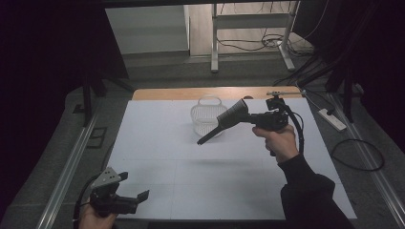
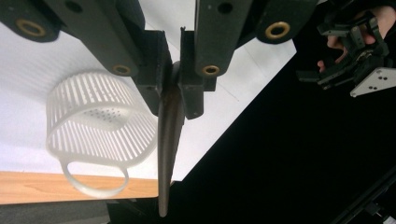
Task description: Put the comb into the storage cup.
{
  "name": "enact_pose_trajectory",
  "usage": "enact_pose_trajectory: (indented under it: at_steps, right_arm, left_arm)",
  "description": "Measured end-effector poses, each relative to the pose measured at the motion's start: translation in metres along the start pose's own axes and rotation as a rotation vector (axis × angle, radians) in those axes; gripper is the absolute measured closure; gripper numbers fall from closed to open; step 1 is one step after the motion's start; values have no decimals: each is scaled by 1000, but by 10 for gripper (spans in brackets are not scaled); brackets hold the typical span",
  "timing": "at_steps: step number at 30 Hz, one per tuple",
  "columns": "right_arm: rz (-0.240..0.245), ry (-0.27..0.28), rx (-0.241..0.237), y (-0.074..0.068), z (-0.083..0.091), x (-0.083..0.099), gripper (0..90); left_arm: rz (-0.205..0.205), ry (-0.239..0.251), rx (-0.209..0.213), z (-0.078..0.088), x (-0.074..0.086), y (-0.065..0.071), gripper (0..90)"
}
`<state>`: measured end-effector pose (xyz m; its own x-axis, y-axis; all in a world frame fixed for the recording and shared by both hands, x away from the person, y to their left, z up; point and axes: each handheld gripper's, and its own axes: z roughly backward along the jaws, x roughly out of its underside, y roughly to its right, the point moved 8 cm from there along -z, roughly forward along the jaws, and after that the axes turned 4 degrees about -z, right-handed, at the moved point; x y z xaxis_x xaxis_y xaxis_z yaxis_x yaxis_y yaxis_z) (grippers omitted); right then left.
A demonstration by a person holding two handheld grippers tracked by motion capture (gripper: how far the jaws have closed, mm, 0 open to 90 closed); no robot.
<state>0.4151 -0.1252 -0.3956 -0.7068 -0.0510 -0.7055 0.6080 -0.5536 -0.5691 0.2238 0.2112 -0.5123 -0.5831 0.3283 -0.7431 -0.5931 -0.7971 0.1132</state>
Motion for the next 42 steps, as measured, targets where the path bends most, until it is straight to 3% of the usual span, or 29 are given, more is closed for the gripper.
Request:
enact_pose_trajectory:
  at_steps: [12,31,42]
  right_arm:
    - [-4,21,13,0,-2,-17,836]
    - [-15,66,40,0,-6,-45,836]
    - [-26,88,87,10,-13,-56,836]
  left_arm:
    - [-9,-13,-17,3,3,-1,0]
    - [4,-21,1,1,3,-1,1]
    - [13,-20,5,1,3,-2,0]
